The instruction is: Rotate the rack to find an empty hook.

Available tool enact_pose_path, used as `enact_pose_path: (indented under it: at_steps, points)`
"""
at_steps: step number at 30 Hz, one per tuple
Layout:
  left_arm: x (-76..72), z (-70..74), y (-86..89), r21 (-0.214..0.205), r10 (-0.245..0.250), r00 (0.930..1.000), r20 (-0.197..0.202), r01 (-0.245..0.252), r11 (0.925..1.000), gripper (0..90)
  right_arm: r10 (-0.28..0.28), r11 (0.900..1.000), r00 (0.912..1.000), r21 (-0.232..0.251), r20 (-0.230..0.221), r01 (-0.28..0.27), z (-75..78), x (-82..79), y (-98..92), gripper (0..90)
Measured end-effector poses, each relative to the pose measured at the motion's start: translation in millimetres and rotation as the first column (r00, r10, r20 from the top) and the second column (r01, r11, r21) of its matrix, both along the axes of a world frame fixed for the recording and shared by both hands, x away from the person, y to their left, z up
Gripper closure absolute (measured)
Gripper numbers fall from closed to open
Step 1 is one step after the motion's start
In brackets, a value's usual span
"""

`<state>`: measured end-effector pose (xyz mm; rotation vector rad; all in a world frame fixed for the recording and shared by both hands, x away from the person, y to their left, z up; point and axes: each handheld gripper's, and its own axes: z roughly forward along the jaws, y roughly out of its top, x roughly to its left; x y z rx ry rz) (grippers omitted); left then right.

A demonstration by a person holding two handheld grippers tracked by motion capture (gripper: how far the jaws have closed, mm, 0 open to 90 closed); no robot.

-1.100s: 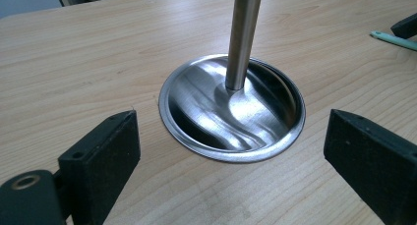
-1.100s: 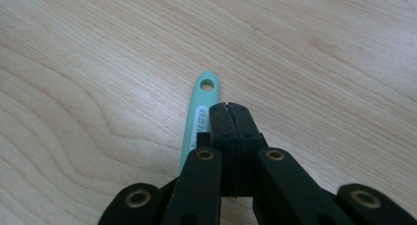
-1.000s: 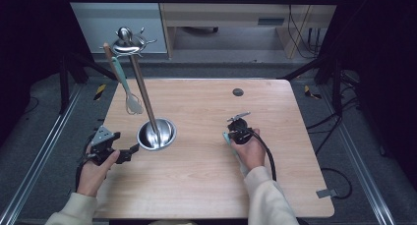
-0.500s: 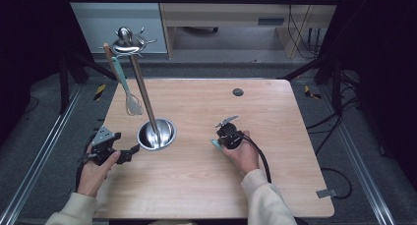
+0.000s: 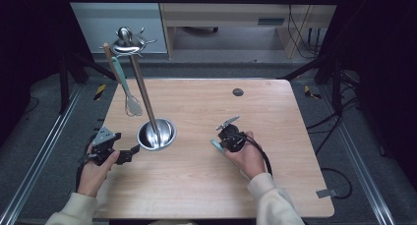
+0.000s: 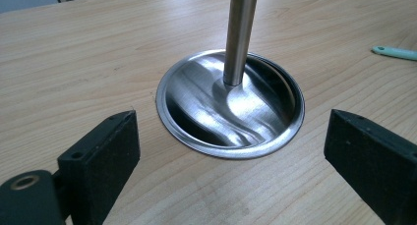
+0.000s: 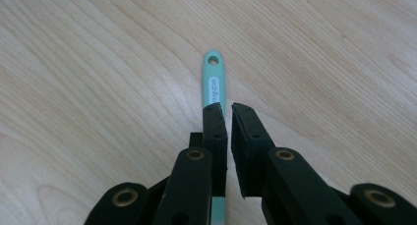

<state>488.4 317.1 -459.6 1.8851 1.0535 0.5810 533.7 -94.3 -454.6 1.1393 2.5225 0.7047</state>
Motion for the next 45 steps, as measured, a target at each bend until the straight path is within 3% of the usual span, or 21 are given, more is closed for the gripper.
enact_pose_path:
  at_steps: [10,26,45]
  points:
    - [0.2,-1.2,1.6,0.005,0.002,1.0,-0.006,-0.002,1.0,6.2,-0.009,0.9997,0.9995,-0.025,-0.03,0.009,7.5,-10.1,-8.3,77.0]
    - [0.1,-3.1,-0.6,0.025,-0.004,0.9999,-0.016,0.004,0.9997,6.0,-0.015,0.9981,0.9967,-0.06,-0.079,0.011,7.3,-13.9,-16.6,69.9]
    - [-0.1,-3.6,-1.4,0.036,-0.013,0.9997,-0.022,0.013,0.9993,5.8,-0.018,0.9954,0.988,-0.096,-0.153,0.003,-0.9,-10.7,-15.6,68.7]
